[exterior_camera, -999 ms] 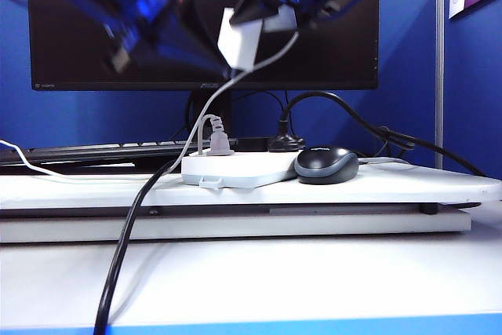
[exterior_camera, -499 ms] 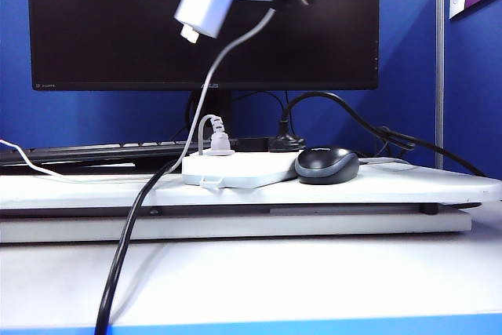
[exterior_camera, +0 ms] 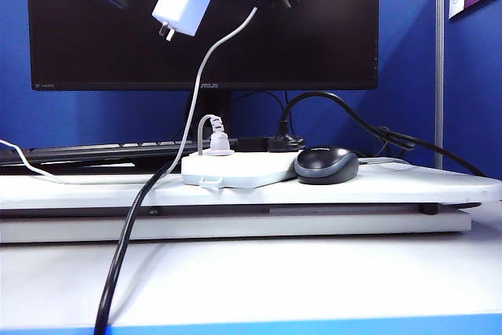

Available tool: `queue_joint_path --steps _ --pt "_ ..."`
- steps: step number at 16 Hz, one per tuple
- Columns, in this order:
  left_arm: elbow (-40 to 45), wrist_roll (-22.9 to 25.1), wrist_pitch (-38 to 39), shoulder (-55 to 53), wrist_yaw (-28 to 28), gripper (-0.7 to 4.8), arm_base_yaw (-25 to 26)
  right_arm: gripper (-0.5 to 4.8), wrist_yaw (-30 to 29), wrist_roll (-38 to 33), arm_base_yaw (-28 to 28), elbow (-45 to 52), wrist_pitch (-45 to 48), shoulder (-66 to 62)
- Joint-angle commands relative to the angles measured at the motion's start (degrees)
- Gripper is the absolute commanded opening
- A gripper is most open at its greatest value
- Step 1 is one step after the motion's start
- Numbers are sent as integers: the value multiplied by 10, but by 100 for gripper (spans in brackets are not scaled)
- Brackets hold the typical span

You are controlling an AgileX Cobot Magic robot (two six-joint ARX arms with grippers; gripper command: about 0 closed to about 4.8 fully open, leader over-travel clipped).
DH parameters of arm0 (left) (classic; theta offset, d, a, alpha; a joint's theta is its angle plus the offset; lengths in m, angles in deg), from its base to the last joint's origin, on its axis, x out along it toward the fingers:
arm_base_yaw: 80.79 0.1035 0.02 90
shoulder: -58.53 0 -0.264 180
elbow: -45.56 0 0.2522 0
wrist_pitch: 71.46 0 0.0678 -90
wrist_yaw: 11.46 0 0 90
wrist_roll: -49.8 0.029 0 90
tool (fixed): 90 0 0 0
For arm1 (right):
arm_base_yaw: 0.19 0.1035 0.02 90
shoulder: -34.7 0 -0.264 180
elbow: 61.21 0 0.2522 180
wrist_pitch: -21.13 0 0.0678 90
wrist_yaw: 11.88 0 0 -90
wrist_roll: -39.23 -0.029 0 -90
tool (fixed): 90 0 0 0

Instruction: Unplug the white charger from the socket, then place it next to the socket.

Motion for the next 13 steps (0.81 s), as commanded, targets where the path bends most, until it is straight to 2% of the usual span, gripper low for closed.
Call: queue_joint_path --steps 1,6,13 --pt "-1 2 22 1 -41 -5 0 -6 -2 -1 2 -3 1 3" --pt "-1 2 90 1 -43 -5 0 -6 6 1 3 -3 -55 3" --pt "-1 0 89 5 -45 -5 0 -6 14 2 53 -3 -61 -34"
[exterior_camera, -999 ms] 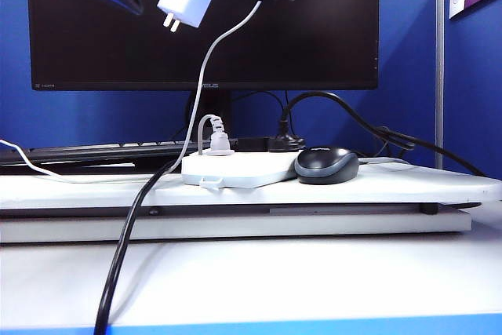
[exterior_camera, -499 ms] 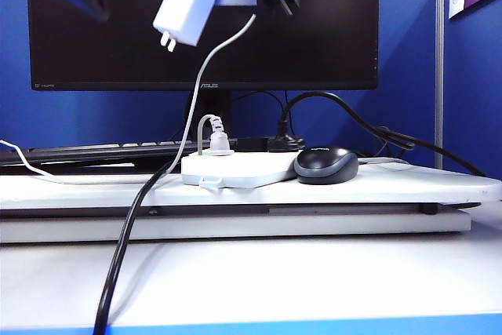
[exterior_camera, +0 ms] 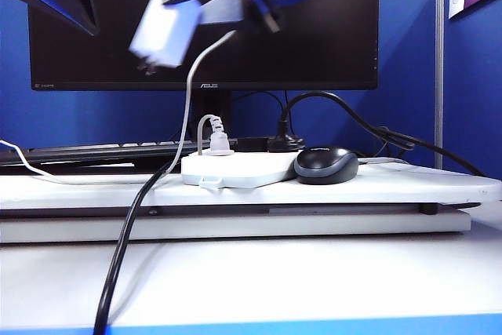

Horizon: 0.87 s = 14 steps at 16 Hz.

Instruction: Unplug the white charger from the socket, then place it next to the socket.

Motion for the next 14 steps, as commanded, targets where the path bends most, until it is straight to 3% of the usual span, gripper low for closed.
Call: queue_joint_path --steps 1,3,7,14 --pt "-1 0 -2 8 -3 -5 0 -6 13 -5 18 -3 27 -28" --pt "-1 0 -1 17 -14 -5 0 -6 15 -47 18 -3 60 -52" --pt "-1 0 0 38 -29 -5 0 -6 18 -64 17 -3 90 -79" --pt "-1 0 -4 50 -30 -5 0 -6 86 -94 22 -3 124 -113"
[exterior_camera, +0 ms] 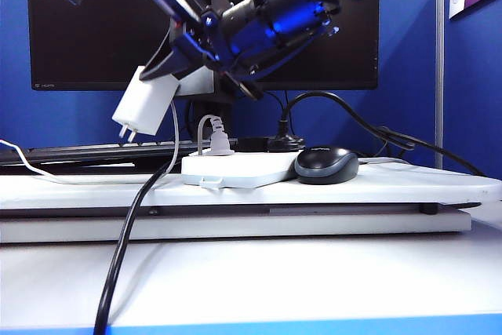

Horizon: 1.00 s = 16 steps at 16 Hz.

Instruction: Unplug the white charger from the socket, then place it next to the socket.

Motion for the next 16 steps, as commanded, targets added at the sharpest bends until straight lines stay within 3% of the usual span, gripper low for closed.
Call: queue_joint_path --steps 1,9,16 --pt "-1 0 -3 2 -1 -5 0 -6 51 -2 9 -4 34 2" --pt "-1 0 -3 2 -1 -5 0 -6 122 -3 39 -6 40 -19" --pt "-1 0 -3 2 3 -5 0 -6 125 -3 39 -62 -7 -59"
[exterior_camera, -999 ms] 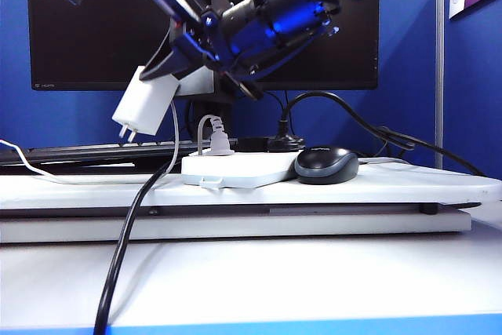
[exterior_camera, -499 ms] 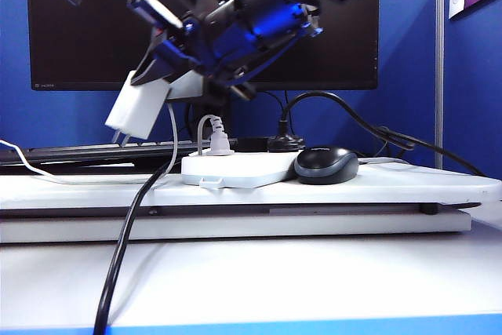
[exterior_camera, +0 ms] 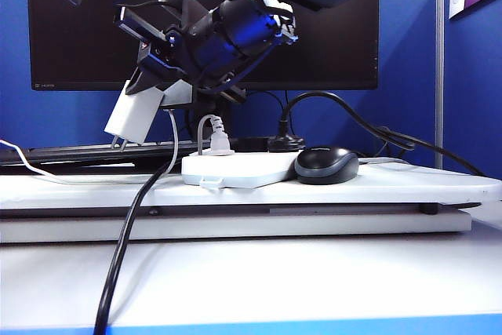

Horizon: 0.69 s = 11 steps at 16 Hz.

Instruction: Unplug the white charger from the socket, then place it next to the socket.

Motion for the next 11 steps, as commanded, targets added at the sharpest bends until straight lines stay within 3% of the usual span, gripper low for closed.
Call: queue_joint_path --steps 1,9,11 --pt "-1 0 -3 2 2 -5 0 -6 -1 -3 0 -3 -32 1" --pt "-1 0 -3 2 2 -5 0 -4 -12 -15 -1 -3 -95 -11" --pt "-1 0 -3 2 2 -5 0 32 -16 -15 -1 -3 -94 -11"
